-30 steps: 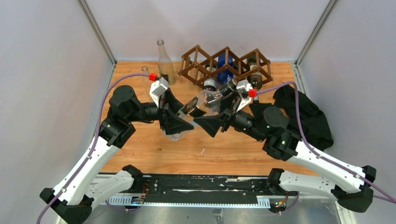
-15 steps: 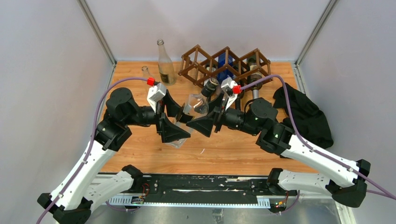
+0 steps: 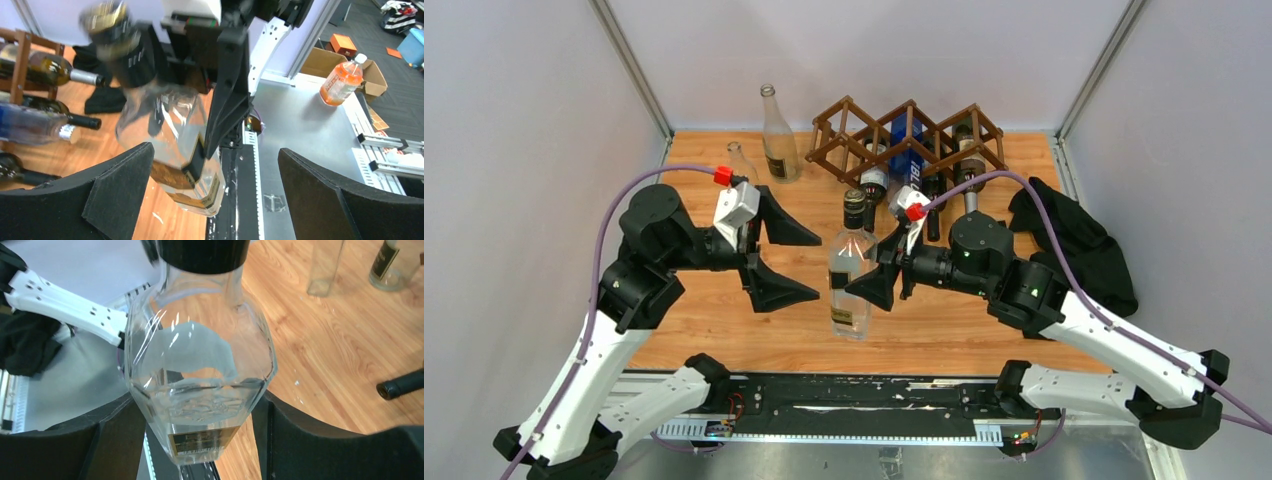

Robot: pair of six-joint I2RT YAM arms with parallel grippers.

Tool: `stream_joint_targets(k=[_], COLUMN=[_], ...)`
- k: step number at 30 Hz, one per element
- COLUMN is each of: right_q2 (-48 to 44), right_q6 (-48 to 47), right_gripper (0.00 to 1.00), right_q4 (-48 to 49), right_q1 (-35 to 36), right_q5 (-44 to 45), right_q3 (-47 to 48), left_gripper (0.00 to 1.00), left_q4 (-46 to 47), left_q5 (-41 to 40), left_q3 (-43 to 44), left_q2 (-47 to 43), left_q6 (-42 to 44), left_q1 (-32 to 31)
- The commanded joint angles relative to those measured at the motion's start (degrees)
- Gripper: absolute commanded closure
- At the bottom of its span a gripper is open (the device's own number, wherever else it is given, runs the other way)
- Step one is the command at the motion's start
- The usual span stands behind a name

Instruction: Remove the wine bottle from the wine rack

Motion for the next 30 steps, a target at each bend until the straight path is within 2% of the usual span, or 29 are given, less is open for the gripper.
stream_joint_targets(k=[1,6,15,27,30], right_q2=[-0.23,2.28,4.76,7.62,8.79], right_q6=[-2.24,-1.65,-0.49,-1.06,-1.14], right_gripper=[1.0,1.0,1.0,1.0,1.0], right_q4=[1.27,2.59,5.73,6.56,6.61], right_q1=[-0.33,-0.29,-0.11,0.25,0.48], right_q5=[-0.48,-1.61,-3.98,-5.7,-6.37], right_q3=[1.85,2.58,2.76,3.93,4.47], left_gripper=[0.0,0.01,0.07,0.08,0.11], left_q4=[2.75,13.29,14.52,11.75,12.39], left_q5=[-1.76,-7.06,-10.48,-12.91,-12.93], left_q3=[2.35,1.82,-5.43,-7.26,-7.62], left_q2=[1.06,2.57,3.27,4.93,5.34], left_q6=[-1.06,-7.42,-9.43,-5.34,-5.61], left_q1=[-0.18,-0.22,-0.22,-0.22,-0.22])
